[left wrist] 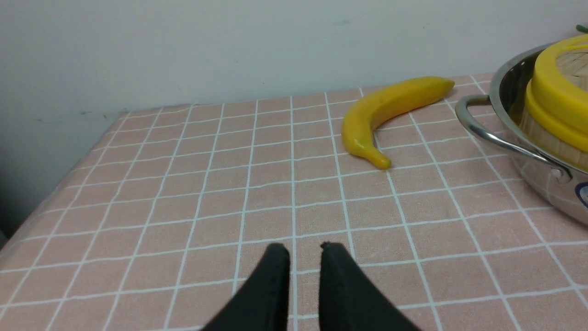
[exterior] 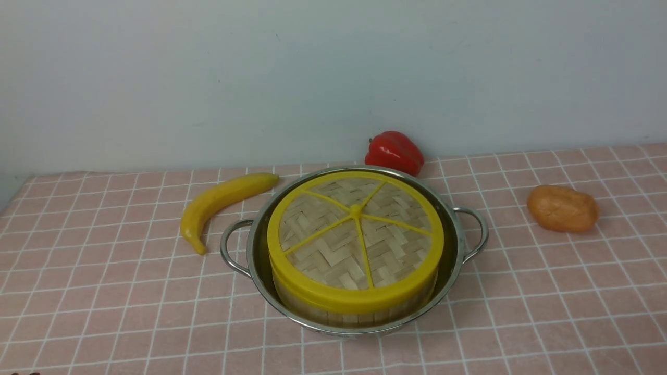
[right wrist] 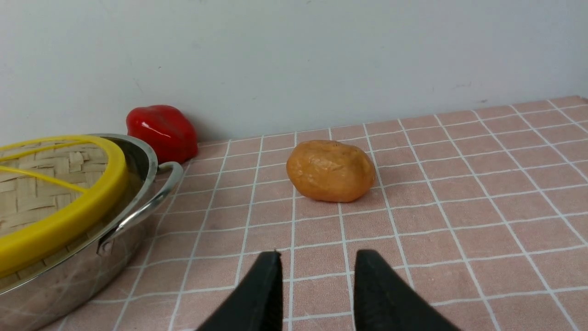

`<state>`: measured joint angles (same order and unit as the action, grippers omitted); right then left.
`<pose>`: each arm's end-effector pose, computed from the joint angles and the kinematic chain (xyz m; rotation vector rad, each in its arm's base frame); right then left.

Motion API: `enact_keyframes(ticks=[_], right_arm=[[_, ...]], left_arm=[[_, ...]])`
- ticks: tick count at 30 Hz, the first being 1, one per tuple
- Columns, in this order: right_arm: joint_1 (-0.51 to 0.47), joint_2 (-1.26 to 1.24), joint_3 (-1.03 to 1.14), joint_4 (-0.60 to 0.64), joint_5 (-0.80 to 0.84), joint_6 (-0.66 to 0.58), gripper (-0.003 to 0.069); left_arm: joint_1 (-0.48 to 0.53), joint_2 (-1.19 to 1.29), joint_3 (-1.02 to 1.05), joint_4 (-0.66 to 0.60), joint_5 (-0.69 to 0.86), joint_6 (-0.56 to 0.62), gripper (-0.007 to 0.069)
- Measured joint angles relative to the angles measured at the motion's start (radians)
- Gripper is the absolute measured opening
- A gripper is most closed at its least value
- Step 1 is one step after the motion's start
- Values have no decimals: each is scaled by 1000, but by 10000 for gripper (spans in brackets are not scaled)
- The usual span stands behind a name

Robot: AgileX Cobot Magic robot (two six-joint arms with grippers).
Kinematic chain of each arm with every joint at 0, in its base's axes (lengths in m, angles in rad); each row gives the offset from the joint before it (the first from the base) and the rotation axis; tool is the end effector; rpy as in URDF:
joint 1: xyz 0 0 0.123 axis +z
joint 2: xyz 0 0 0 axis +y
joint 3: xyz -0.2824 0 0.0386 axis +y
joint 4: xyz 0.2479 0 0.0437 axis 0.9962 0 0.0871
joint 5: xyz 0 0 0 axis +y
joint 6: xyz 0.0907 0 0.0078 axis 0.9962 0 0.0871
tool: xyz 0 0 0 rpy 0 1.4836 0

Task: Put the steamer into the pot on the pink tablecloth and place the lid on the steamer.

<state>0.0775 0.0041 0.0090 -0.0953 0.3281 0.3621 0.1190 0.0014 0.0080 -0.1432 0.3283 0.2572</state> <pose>0.0543 0.0014 0.1803 0.1990 1.8179 0.2186 0.0542 0.0022 0.1810 0.0349 1.8194 0.1285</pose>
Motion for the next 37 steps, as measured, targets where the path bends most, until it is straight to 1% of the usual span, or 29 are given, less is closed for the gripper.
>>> enact_keyframes(ticks=[37], right_arm=[[0, 0, 0, 0, 0, 0, 240]], left_arm=[[0, 0, 0, 0, 0, 0, 158]])
